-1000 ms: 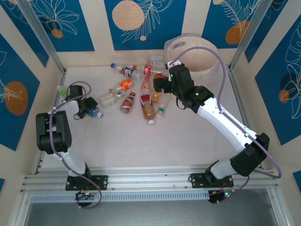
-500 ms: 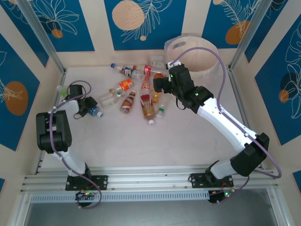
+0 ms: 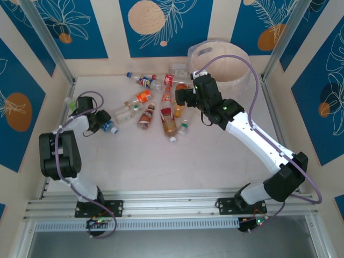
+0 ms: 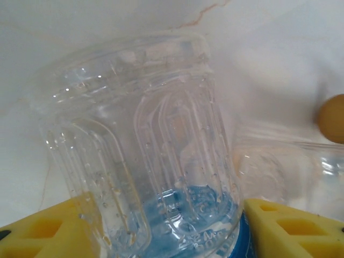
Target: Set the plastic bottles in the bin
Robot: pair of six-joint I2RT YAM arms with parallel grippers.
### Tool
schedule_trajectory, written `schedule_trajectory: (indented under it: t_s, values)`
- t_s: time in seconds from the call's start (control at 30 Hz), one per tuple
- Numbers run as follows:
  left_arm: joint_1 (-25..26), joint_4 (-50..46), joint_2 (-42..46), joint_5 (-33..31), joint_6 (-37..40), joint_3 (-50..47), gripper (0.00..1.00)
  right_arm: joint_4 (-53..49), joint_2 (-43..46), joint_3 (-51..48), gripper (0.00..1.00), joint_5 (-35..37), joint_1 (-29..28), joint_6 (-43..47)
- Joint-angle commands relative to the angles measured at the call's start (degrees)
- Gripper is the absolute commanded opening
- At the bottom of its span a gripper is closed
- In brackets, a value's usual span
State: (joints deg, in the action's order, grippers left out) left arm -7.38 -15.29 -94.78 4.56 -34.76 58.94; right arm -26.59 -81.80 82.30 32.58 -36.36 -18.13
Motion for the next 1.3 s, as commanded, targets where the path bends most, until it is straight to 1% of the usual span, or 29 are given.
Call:
schedule_trajectory:
  t_s: [0.0, 0.1, 0.2, 0.27, 0.43, 0.57, 0.7, 0.83, 0.97, 1.07, 1.17, 1.27]
  values:
    - [-0.4, -2.1, 7.7, 1.0, 2.6, -0.3, 0.45, -1.0, 2.5, -1.2, 0.99, -0.9, 0.2, -3.0]
    - [-0.3, -3.1, 12.5, 1.1, 3.7, -0.7, 0.43, -1.7, 2.9, -1.4, 0.99, -1.1, 0.2, -4.6]
    - [0.8, -2.6, 16.2, 3.6, 4.8, -0.9, 0.41, -2.6, 3.6, -2.0, 0.99, -0.7, 0.3, -6.1]
    - [2.8, -2.2, 18.4, 4.9, 6.3, -0.4, 0.41, -3.0, 4.4, -3.0, 0.99, -0.9, 0.7, -6.8]
    - [8.5, -0.3, 22.3, 5.7, 8.5, 1.6, 0.4, -4.2, 6.7, -3.9, 0.99, -3.1, 2.6, -8.3]
    - [12.9, 2.4, 23.0, 7.7, 11.4, 2.4, 0.4, -4.1, 9.0, -5.4, 0.99, -5.8, 3.8, -9.6]
    - [16.9, 5.5, 22.8, 9.7, 15.6, 1.9, 0.38, -3.9, 11.5, -6.9, 0.99, -9.7, 5.7, -10.6]
    - [19.6, 13.0, 22.9, 15.9, 20.3, -0.3, 0.34, -2.7, 14.2, -8.5, 0.99, -17.9, 9.0, -12.2]
    - [21.4, 20.9, 23.4, 21.1, 23.9, -2.2, 0.34, 0.3, 15.3, -9.3, 0.99, -29.8, 12.4, -14.7]
    - [22.5, 26.8, 23.4, 26.0, 25.8, -2.9, 0.34, 2.8, 14.4, -8.6, 0.99, -37.5, 13.2, -15.5]
    - [24.1, 29.2, 23.3, 29.4, 28.2, -2.4, 0.34, 5.0, 12.8, -6.8, 0.99, -44.1, 13.1, -16.4]
    - [25.5, 30.2, 23.0, 31.5, 29.1, -1.7, 0.34, 6.6, 11.0, -4.7, 0.99, -48.1, 11.7, -16.1]
